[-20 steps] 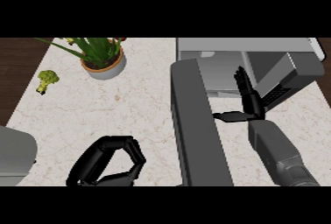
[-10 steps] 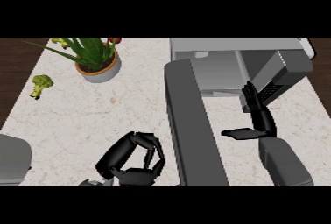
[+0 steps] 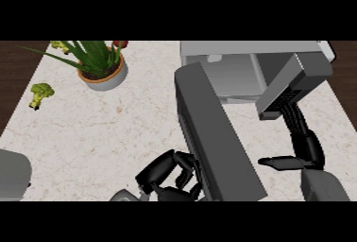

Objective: Pick up the milk, place it into the microwave and close the microwave

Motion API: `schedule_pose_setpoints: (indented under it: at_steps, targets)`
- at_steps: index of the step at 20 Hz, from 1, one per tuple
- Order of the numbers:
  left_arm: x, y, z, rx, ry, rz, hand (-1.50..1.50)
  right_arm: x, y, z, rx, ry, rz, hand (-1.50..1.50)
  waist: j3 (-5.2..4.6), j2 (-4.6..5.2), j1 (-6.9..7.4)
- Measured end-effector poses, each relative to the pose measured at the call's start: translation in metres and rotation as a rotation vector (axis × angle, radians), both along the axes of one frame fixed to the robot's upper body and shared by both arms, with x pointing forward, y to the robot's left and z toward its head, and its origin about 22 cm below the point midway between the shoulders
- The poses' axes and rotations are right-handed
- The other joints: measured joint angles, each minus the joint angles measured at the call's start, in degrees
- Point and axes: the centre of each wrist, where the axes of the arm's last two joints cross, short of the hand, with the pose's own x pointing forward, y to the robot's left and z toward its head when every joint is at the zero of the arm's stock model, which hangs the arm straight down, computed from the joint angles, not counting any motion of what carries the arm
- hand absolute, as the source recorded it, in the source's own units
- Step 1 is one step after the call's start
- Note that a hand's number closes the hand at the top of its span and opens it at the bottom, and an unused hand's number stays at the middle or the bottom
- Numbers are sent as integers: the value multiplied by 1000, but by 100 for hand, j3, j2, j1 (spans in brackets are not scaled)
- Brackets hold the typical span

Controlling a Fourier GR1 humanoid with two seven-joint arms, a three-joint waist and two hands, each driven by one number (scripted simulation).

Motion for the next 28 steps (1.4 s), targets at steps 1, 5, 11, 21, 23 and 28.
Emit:
schedule_pose_setpoints:
  at_steps: [1,5,11,21,23,28]
  targets:
    - [1,-6,-2,6,-1,-15,150,-3,-4,5,1,-3,-4,-150,0,4,-5]
    - [-4,-32,-11,48,-15,-61,150,-18,-19,24,7,-31,-7,-150,-3,17,-55]
    - [-10,-60,-14,77,-32,-1,150,-33,-26,51,50,-58,45,-150,-8,47,-200]
    - [-1,-78,-3,-11,-59,180,150,-26,-33,101,77,-107,190,-150,-21,131,-542]
    - [5,-82,3,-37,-72,206,150,-23,-31,110,77,-119,243,-150,-25,145,-622]
    - [21,-88,18,-82,-106,261,150,-18,-29,130,69,-124,344,-150,-28,188,-828]
